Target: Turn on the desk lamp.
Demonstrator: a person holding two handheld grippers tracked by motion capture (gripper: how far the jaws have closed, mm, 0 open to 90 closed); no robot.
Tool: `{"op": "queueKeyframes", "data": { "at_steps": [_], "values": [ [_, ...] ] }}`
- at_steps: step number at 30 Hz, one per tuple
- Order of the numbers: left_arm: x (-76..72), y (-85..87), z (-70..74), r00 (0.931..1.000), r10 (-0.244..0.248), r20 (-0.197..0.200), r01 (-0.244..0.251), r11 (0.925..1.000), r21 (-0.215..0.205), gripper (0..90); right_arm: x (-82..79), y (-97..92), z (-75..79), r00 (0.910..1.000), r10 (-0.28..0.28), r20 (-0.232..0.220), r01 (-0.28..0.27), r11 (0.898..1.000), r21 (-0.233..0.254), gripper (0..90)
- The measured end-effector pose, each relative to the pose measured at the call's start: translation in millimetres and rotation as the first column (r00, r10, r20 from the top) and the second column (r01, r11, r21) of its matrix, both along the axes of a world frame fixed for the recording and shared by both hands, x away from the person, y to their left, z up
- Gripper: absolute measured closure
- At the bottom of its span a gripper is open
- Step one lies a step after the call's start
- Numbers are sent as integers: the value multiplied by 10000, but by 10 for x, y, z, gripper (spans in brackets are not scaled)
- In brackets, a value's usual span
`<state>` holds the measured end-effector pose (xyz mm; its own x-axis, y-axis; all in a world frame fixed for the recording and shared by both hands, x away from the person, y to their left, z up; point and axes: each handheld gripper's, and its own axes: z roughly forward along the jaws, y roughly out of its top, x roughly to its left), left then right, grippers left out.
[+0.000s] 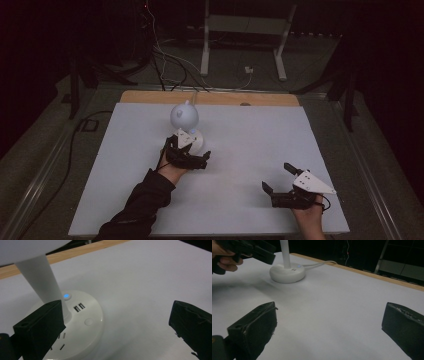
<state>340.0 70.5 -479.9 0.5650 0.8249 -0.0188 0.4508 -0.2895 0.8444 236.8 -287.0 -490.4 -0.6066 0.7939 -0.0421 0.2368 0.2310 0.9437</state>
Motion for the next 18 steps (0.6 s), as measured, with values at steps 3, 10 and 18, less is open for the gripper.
{"op": "queueKeyframes", "data": {
  "at_steps": [3, 10, 18],
  "values": [
    [21, -12, -34, 9999, 132, 89, -134, 9998, 173, 51, 6, -3, -1, 10000, 38, 11, -38, 10000, -9, 0],
    [35, -22, -51, 9988, 416, 255, -424, 9985, 345, 234, 12, -8, -2, 10000, 72, -1, -72, 10000, 12, 0],
    [57, -45, -76, 9973, 682, 289, -697, 9962, 515, 471, 12, -13, -3, 10000, 77, -23, -77, 10000, 63, 0]
  ]
}}
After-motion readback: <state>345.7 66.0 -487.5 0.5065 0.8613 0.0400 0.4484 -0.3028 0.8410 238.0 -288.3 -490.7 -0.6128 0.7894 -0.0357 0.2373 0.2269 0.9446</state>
